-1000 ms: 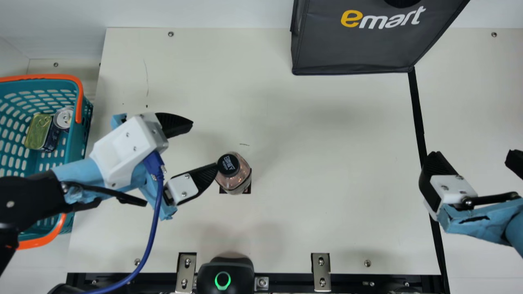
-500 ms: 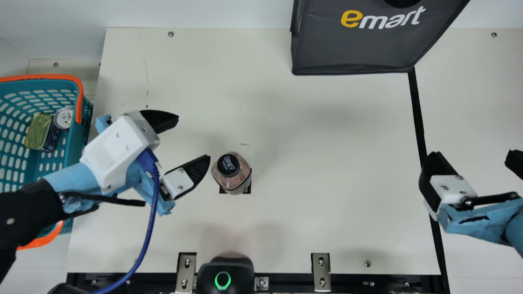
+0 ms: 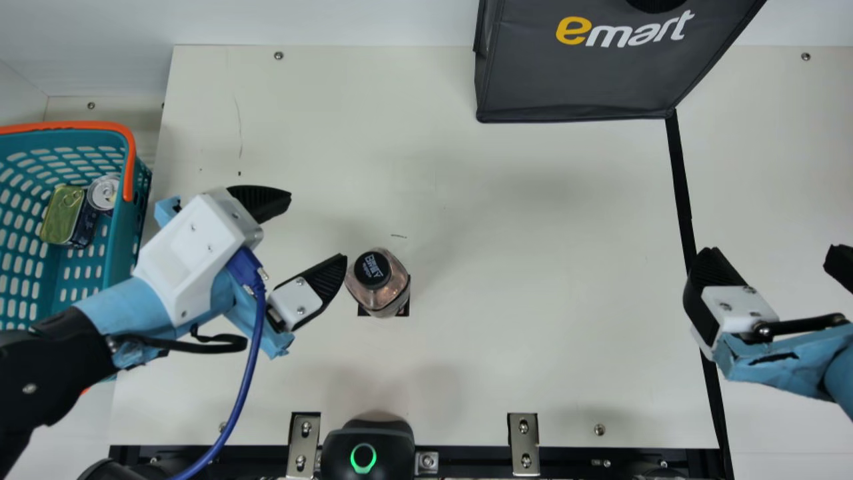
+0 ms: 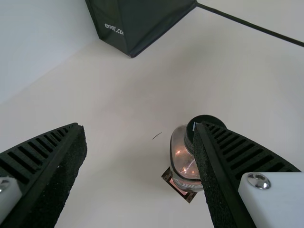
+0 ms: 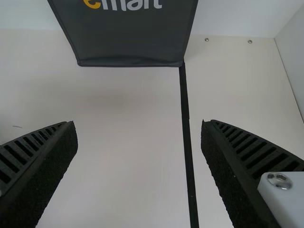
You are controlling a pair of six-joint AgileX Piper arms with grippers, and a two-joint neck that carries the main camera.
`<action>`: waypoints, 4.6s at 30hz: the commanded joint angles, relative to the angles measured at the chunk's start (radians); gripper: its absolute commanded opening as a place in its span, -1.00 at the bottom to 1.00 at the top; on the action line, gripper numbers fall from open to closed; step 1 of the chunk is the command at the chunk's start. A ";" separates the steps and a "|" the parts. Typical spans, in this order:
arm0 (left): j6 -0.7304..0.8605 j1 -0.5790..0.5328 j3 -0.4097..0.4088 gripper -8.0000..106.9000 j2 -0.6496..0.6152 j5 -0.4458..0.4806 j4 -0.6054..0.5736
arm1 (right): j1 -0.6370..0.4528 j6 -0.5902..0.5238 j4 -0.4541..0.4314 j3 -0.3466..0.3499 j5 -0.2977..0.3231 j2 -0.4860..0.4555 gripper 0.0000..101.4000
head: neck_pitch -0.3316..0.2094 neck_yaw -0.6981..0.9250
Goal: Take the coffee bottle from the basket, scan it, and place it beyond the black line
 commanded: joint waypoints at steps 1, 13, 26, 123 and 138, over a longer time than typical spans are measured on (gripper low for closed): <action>-0.041 -0.014 0.002 0.71 -0.003 -0.007 0.021 | 0.000 0.000 0.000 0.000 0.000 0.000 0.79 | -0.027 0.002; -0.244 -0.099 0.021 0.71 -0.028 -0.071 0.172 | 0.000 0.000 0.000 0.000 0.000 0.000 0.79 | -0.027 0.002; -0.497 -0.231 0.043 0.71 -0.036 -0.137 0.370 | 0.000 0.000 0.000 0.000 0.000 0.000 0.79 | -0.027 0.002; -1.508 -0.510 0.095 0.71 0.138 -0.242 1.185 | 0.000 0.000 0.000 0.000 0.000 0.000 0.79 | -0.027 0.002; -1.759 -0.600 0.090 0.71 0.162 -0.185 1.377 | 0.000 0.000 0.000 0.000 0.000 0.000 0.79 | -0.027 0.002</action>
